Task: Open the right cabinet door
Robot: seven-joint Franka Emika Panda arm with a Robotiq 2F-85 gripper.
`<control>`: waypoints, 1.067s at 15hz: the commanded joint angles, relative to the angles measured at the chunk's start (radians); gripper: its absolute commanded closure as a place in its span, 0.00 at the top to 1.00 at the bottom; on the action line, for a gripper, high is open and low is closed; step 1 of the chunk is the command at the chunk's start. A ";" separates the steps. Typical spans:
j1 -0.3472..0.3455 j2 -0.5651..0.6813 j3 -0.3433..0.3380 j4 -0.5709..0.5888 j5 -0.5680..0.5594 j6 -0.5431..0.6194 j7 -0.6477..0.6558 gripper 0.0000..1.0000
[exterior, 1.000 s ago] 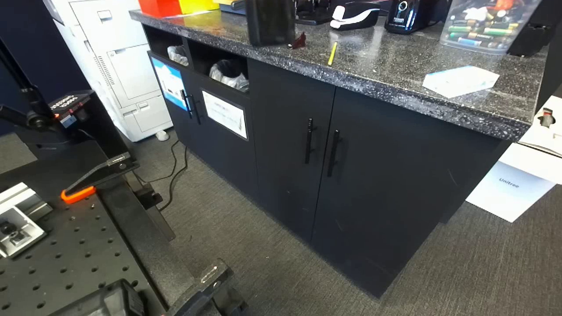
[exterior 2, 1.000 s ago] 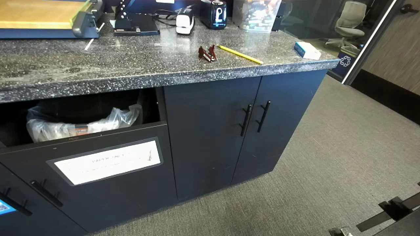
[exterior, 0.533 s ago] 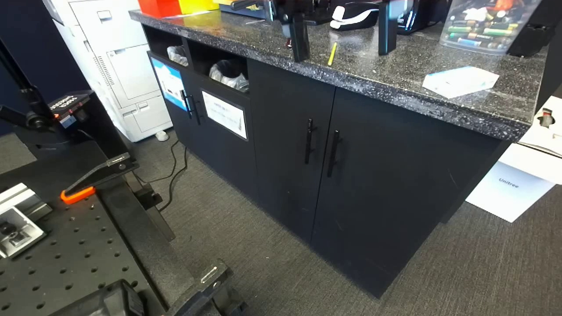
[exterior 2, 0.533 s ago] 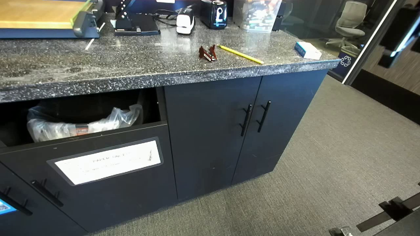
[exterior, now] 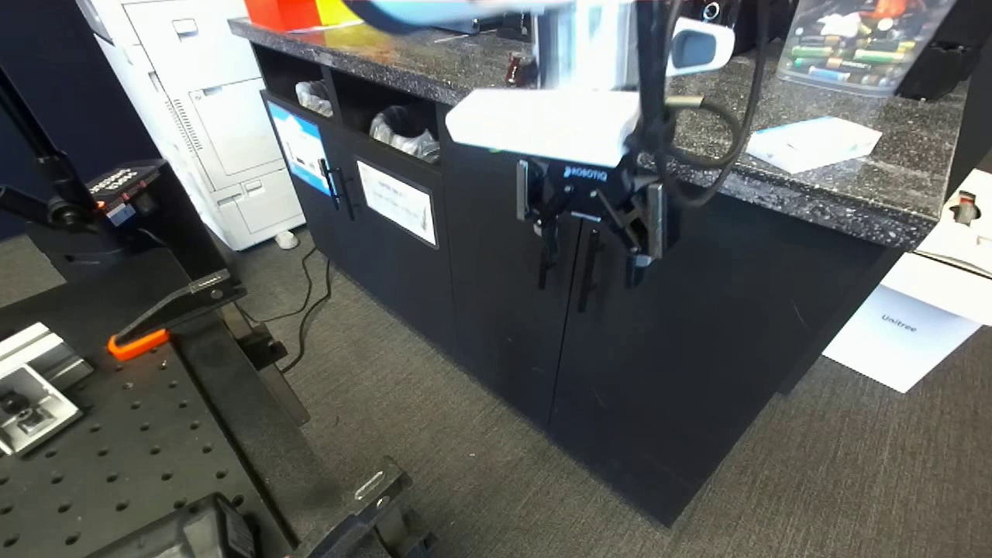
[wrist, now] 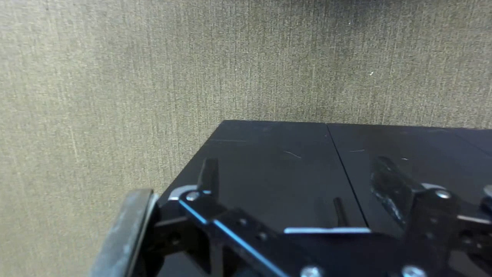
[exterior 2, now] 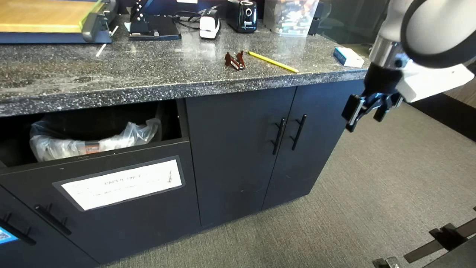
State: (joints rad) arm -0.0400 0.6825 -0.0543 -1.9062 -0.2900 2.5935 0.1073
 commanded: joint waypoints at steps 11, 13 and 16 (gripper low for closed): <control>0.239 0.483 -0.196 0.384 0.144 0.350 0.191 1.00; 0.240 0.525 -0.204 0.440 0.173 0.360 0.199 1.00; 0.232 0.564 -0.195 0.501 0.207 0.377 0.195 1.00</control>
State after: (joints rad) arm 0.1843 1.1874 -0.2387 -1.4912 -0.1295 2.9414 0.2882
